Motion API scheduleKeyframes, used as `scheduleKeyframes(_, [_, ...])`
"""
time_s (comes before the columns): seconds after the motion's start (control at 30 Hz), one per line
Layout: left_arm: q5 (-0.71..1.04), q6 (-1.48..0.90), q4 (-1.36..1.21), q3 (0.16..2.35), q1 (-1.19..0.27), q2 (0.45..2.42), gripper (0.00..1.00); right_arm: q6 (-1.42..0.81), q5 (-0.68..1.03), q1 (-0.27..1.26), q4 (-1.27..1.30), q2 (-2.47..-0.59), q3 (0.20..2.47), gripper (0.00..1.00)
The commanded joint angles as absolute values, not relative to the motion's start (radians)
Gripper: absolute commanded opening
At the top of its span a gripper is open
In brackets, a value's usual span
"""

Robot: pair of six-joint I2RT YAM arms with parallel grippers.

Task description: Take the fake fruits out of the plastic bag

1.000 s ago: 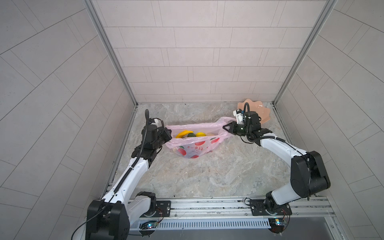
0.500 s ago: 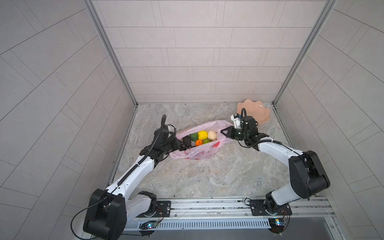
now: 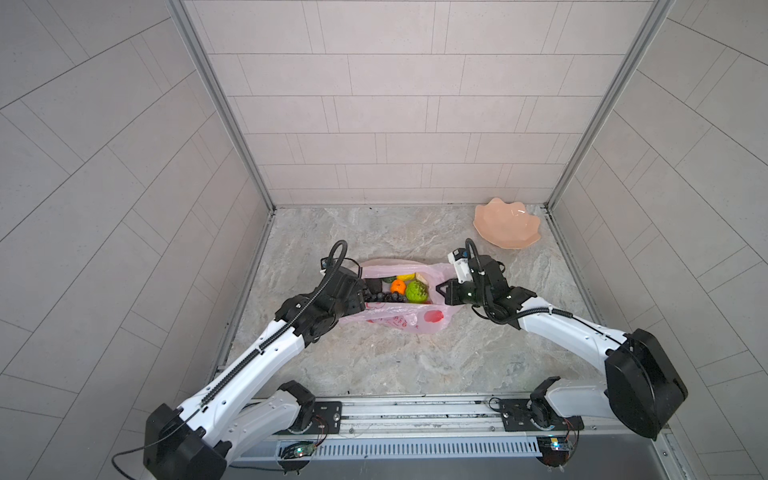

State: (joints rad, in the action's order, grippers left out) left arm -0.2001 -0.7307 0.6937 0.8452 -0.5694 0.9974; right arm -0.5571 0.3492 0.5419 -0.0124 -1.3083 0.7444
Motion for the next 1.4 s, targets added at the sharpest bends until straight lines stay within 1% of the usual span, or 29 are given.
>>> scheduleKeyframes(0.0, [-0.273,-0.790,0.753,0.848,-0.600,1.014,0.77,-0.507,0.280,0.581,-0.038,-1.262,0.731,0.00])
scheduleKeyframes(0.07, [-0.229,-0.800,0.695,0.829,-0.606,1.039,0.79,-0.494,0.263,0.606,-0.039,-1.249,0.724,0.00])
scheduleKeyframes(0.13, [-0.194,-0.812,0.643,0.818,-0.606,1.074,0.83,-0.481,0.247,0.632,-0.042,-1.235,0.718,0.00])
scheduleKeyframes(0.27, [-0.190,-0.848,0.558,0.797,-0.606,1.121,0.86,-0.462,0.231,0.667,-0.049,-1.219,0.709,0.00])
scheduleKeyframes(0.33, [-0.197,-0.842,0.542,0.797,-0.604,1.159,0.85,-0.465,0.234,0.669,-0.054,-1.215,0.704,0.00])
scheduleKeyframes(0.4, [-0.211,-0.832,0.548,0.803,-0.603,1.200,0.79,-0.469,0.244,0.663,-0.066,-1.204,0.708,0.00])
scheduleKeyframes(0.43, [-0.217,-0.831,0.544,0.795,-0.602,1.211,0.75,-0.475,0.258,0.655,-0.067,-1.196,0.711,0.00])
scheduleKeyframes(0.5, [-0.212,-0.828,0.504,0.752,-0.595,1.218,0.59,-0.515,0.322,0.603,-0.041,-1.179,0.711,0.00])
scheduleKeyframes(0.53, [-0.198,-0.827,0.483,0.726,-0.589,1.217,0.52,-0.537,0.359,0.576,-0.020,-1.175,0.709,0.00])
scheduleKeyframes(0.6, [-0.183,-0.831,0.447,0.665,-0.580,1.205,0.35,-0.593,0.436,0.507,0.028,-1.182,0.711,0.00])
scheduleKeyframes(0.7, [-0.175,-0.822,0.397,0.574,-0.579,1.147,0.19,-0.671,0.527,0.425,0.101,-1.220,0.730,0.00])
scheduleKeyframes(0.77, [-0.187,-0.825,0.373,0.503,-0.579,1.072,0.07,-0.710,0.564,0.381,0.144,-1.256,0.747,0.00])
scheduleKeyframes(0.83, [-0.202,-0.834,0.338,0.428,-0.579,0.979,0.01,-0.743,0.577,0.339,0.181,-1.304,0.771,0.00])
scheduleKeyframes(0.93, [-0.205,-0.851,0.258,0.327,-0.575,0.848,0.00,-0.815,0.612,0.300,0.268,-1.403,0.813,0.00])
scheduleKeyframes(1.03, [-0.227,-0.827,0.239,0.298,-0.573,0.745,0.00,-0.856,0.620,0.295,0.323,-1.492,0.865,0.00])
scheduleKeyframes(1.1, [-0.241,-0.799,0.216,0.276,-0.571,0.714,0.00,-0.879,0.621,0.285,0.349,-1.547,0.911,0.00])
scheduleKeyframes(1.27, [-0.238,-0.759,0.181,0.276,-0.568,0.770,0.00,-0.965,0.645,0.223,0.424,-1.658,1.009,0.00])
scheduleKeyframes(1.37, [-0.204,-0.759,0.158,0.285,-0.567,0.858,0.00,-0.995,0.665,0.203,0.437,-1.694,1.046,0.00])
